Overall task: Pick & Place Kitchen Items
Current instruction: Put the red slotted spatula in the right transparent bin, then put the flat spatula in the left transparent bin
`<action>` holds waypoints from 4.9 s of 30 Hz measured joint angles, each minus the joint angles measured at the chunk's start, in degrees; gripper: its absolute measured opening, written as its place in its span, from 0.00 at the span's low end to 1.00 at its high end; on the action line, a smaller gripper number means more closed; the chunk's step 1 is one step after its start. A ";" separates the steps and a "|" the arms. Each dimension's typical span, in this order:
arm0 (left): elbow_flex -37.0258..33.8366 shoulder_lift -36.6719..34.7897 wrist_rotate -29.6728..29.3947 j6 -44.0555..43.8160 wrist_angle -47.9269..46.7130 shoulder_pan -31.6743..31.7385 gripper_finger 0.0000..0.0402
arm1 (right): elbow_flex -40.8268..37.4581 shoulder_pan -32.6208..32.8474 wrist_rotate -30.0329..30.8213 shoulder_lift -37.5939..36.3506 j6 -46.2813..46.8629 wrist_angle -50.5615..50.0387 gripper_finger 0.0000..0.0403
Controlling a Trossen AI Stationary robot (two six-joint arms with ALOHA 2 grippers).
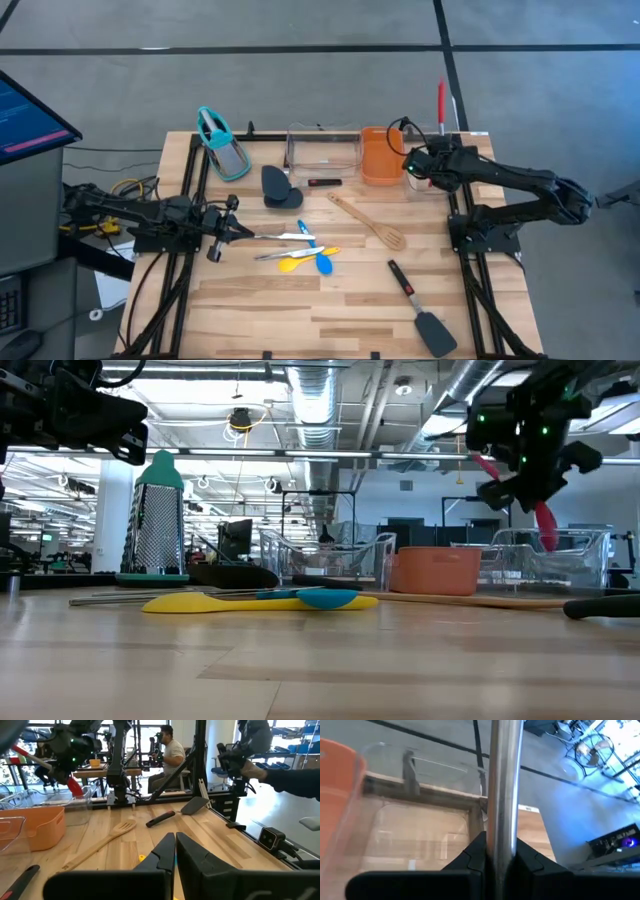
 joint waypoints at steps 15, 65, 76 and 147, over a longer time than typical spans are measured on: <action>0.00 0.00 0.00 0.02 0.02 0.02 0.01 | -5.84 -6.38 -7.76 4.48 -7.42 12.06 0.10; 0.00 -0.02 0.02 0.02 -0.01 0.01 0.01 | 23.84 15.50 -39.75 11.77 -18.63 -10.53 0.10; 0.00 -0.02 0.02 0.04 0.00 0.02 0.01 | 23.86 29.94 -44.71 11.76 -16.66 -4.32 0.04; 0.00 1.14 0.02 -0.15 4.80 0.00 0.01 | 23.88 48.84 -38.01 29.11 -21.75 41.13 0.00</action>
